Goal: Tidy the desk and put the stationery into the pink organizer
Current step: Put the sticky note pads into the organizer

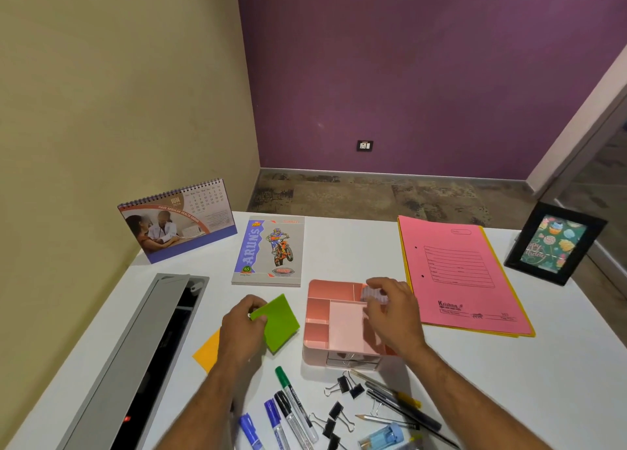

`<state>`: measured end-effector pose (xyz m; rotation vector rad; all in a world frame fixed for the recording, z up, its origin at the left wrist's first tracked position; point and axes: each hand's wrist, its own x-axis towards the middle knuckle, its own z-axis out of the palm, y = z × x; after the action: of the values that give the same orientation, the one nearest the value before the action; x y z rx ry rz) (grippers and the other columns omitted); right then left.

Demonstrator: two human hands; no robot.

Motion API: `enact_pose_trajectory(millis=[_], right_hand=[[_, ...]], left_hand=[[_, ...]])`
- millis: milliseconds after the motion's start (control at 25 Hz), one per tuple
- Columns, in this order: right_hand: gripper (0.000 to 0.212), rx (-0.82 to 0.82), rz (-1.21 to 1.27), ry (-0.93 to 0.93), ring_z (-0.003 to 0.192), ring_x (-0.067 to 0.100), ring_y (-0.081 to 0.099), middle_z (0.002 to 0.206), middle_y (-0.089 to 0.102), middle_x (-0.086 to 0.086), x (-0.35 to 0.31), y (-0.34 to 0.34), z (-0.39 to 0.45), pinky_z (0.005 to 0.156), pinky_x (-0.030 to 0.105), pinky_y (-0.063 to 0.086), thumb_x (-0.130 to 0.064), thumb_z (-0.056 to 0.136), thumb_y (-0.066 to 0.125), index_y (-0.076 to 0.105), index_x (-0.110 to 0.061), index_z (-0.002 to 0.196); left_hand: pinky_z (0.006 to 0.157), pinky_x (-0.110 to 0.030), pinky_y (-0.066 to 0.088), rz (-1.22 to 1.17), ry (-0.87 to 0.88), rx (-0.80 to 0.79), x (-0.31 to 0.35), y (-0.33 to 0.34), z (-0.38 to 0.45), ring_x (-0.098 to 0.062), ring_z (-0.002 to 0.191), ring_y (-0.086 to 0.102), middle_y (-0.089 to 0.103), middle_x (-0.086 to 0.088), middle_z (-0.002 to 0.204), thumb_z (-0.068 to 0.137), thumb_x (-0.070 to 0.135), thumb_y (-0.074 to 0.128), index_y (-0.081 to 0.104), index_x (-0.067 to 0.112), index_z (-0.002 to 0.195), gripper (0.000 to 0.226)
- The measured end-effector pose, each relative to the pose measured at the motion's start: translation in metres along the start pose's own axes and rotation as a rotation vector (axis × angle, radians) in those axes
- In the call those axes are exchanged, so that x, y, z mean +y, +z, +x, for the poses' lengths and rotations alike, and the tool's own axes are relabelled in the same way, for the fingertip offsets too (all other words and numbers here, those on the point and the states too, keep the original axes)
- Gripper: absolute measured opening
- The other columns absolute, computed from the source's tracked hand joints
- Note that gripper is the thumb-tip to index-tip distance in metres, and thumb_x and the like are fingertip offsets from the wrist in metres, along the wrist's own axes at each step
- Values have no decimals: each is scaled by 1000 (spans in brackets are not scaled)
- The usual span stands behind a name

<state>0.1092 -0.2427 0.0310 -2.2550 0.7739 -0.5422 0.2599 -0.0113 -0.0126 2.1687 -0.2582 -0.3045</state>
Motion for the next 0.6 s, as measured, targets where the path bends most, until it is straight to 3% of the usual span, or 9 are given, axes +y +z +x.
enact_pose_trajectory(millis=[120, 200, 320, 400, 520, 600], right_hand=[[31, -53, 157, 36, 94, 3, 54, 96, 60, -21, -22, 6, -10, 86, 33, 50, -9, 81, 68, 66, -25, 108], [37, -94, 264, 86, 94, 1, 57, 101, 65, -17, -35, 11, -14, 83, 27, 49, -10, 78, 73, 65, -26, 110], [49, -247, 632, 252, 97, 16, 66, 110, 68, -3, -54, 20, -15, 78, 33, 57, -6, 77, 77, 59, -23, 119], [38, -322, 828, 313, 89, 21, 70, 104, 72, 6, -67, 23, -15, 71, 35, 58, 1, 82, 71, 62, -17, 114], [22, -293, 764, 265, 74, 17, 68, 83, 73, 4, -77, 20, -16, 61, 30, 56, 2, 89, 63, 68, -17, 97], [23, -196, 641, 223, 73, 16, 65, 84, 72, 6, -70, 14, -12, 59, 31, 57, 0, 90, 61, 70, -20, 92]], left_hand=[[70, -34, 50, -150, 5, 125, 16, -15, 1, -20, 79, 63, 69, 7, 91, 85, 0, 67, 64, 26, 89, 26], [73, -33, 51, -321, 7, 185, 26, -22, 1, -16, 84, 64, 69, 3, 94, 87, -3, 66, 65, 20, 93, 24], [67, -29, 54, -590, 19, 60, 44, -19, -2, -17, 83, 64, 70, -6, 100, 88, -7, 65, 62, 15, 95, 24], [60, -25, 55, -678, 10, -36, 56, -10, -6, -17, 77, 65, 71, -8, 96, 87, -9, 65, 59, 14, 92, 24], [63, -27, 57, -712, 12, -125, 64, 0, -11, -17, 74, 66, 72, -8, 89, 86, -8, 66, 59, 11, 92, 21], [69, -31, 57, -682, -1, -162, 57, 0, -9, -19, 80, 66, 70, -9, 90, 85, -3, 70, 62, 10, 95, 19]])
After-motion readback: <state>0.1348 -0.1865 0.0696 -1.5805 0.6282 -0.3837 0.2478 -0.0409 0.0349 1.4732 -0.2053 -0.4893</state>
